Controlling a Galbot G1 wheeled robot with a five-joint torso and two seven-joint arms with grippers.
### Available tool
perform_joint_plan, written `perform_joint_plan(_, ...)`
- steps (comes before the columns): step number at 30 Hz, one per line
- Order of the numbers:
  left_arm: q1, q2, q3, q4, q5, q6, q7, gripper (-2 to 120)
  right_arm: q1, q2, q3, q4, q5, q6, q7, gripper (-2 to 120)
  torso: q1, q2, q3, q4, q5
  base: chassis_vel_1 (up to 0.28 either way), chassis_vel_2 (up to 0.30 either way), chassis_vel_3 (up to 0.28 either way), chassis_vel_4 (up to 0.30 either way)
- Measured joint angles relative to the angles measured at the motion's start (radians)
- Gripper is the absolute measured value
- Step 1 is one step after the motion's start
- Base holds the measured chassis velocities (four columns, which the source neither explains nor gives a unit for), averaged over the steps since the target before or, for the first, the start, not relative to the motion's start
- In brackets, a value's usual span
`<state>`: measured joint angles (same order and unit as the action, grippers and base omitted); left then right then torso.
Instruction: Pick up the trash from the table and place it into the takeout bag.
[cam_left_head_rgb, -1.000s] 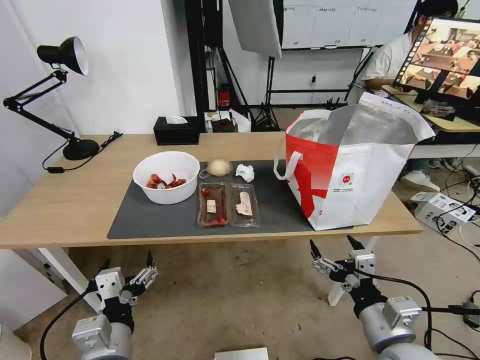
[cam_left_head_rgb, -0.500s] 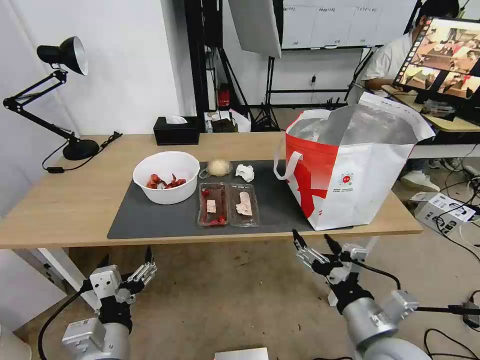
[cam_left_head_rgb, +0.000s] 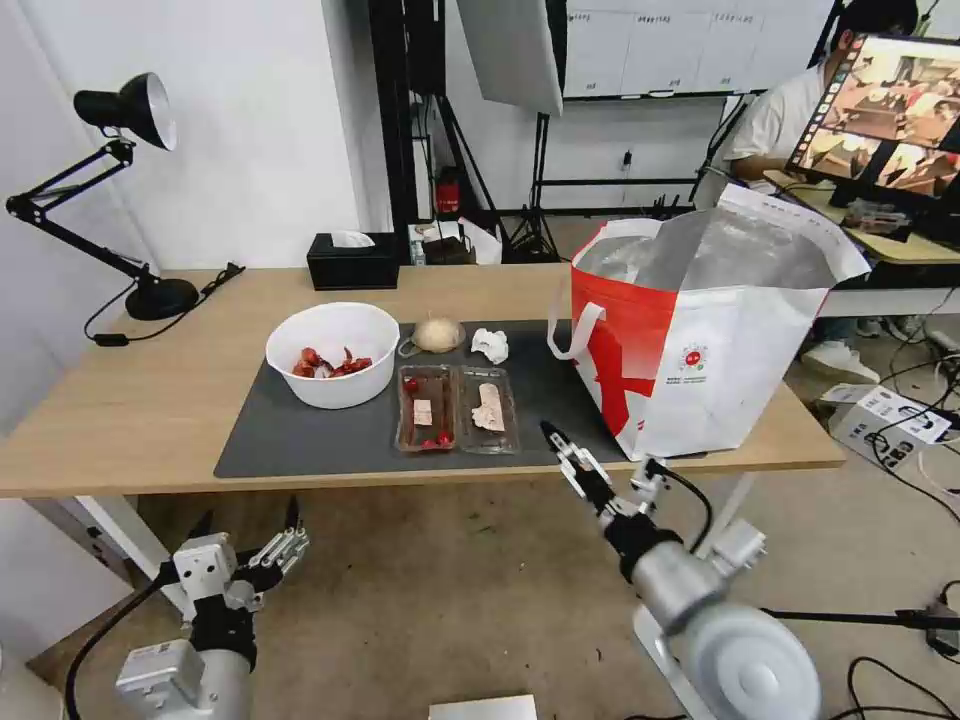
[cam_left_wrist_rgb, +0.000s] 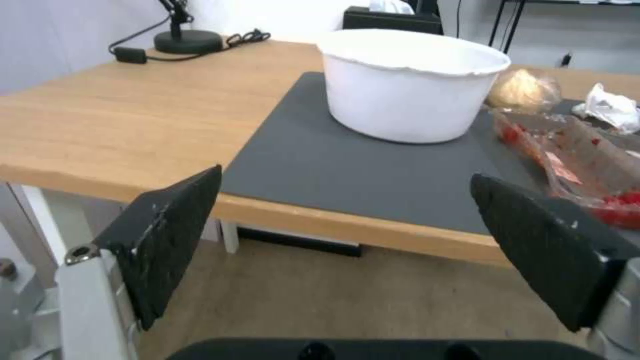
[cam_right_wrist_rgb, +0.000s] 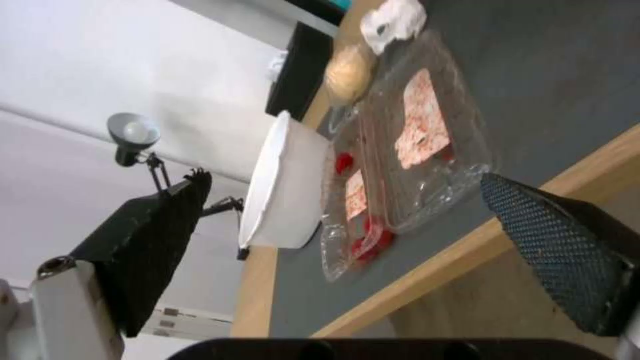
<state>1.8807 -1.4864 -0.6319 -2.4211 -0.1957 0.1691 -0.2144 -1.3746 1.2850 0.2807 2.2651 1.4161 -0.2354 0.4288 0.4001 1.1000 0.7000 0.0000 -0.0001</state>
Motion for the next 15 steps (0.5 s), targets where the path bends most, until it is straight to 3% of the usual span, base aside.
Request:
perform_joint_plan(8,-0.001,0.001,-0.014,0.004,0.000,0.007,0.000,100,0.122,0.062,-0.068,-0.092,0.040,0.007,0.132,100,0.000,0.000,0.000,0.0000,0.0000,0.000,0.000,0.000,0.000)
perform_joint_plan(15,0.007,-0.001,-0.017,0.010,-0.010,0.032,-0.001,100,0.164,0.085,-0.092,-0.135,0.065,-0.016,0.178,100,0.000,0.000,0.000,0.0000,0.0000,0.000,0.000,0.000,0.000)
